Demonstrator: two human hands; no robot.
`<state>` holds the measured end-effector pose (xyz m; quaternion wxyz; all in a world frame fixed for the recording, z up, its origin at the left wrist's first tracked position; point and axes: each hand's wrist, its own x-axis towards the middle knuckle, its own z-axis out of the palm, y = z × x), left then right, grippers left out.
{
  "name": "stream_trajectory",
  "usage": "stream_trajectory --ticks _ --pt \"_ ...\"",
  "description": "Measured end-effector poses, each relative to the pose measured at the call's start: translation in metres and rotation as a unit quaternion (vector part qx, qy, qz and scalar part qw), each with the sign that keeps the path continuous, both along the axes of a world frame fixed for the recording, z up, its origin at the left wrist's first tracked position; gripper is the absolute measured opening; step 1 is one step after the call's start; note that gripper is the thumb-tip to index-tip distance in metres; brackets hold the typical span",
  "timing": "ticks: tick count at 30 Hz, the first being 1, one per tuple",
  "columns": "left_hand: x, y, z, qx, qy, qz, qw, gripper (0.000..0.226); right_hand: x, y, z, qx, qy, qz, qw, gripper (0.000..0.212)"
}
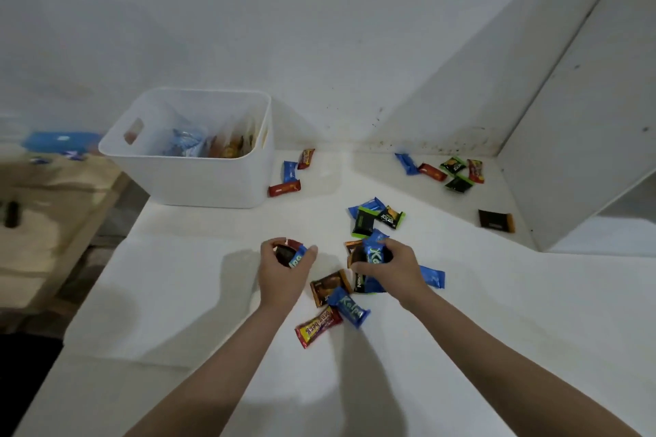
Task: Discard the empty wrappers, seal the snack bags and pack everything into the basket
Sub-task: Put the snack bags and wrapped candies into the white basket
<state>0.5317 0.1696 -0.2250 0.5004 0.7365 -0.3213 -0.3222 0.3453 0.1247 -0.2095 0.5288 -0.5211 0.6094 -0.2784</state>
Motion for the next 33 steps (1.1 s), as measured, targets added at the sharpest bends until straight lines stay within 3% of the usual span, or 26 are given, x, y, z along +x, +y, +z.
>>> stream_trajectory --ticks 6,11,15,19,23,28,33 --pt "0.067 -0.071 0.071 -0.075 0.003 0.073 0.994 0.041 0.08 -0.046 0.089 -0.009 -0.144 -0.015 0.989 0.029" --pt "0.157 -0.125 0.108 -0.097 -0.002 0.083 0.992 0.058 0.175 -0.094 0.144 -0.016 -0.2 0.008 0.98 0.026" --pt "0.207 -0.162 0.122 -0.039 -0.058 0.033 0.997 0.067 0.246 -0.129 0.145 0.015 -0.208 -0.014 0.978 0.028" --pt "0.238 -0.194 0.116 0.071 -0.019 -0.021 0.997 0.08 0.292 -0.155 0.127 0.098 -0.205 -0.075 0.971 0.048" --pt "0.241 -0.198 0.101 0.107 -0.025 -0.063 0.992 0.065 0.306 -0.159 0.118 0.124 -0.177 -0.065 0.974 0.031" --pt "0.231 -0.173 0.091 0.033 -0.101 -0.082 0.991 0.049 0.296 -0.149 0.106 0.014 -0.137 -0.058 0.989 0.042" --pt "0.19 -0.118 0.063 -0.124 -0.245 -0.09 0.957 0.029 0.235 -0.122 0.071 -0.093 -0.072 -0.102 0.988 0.026"
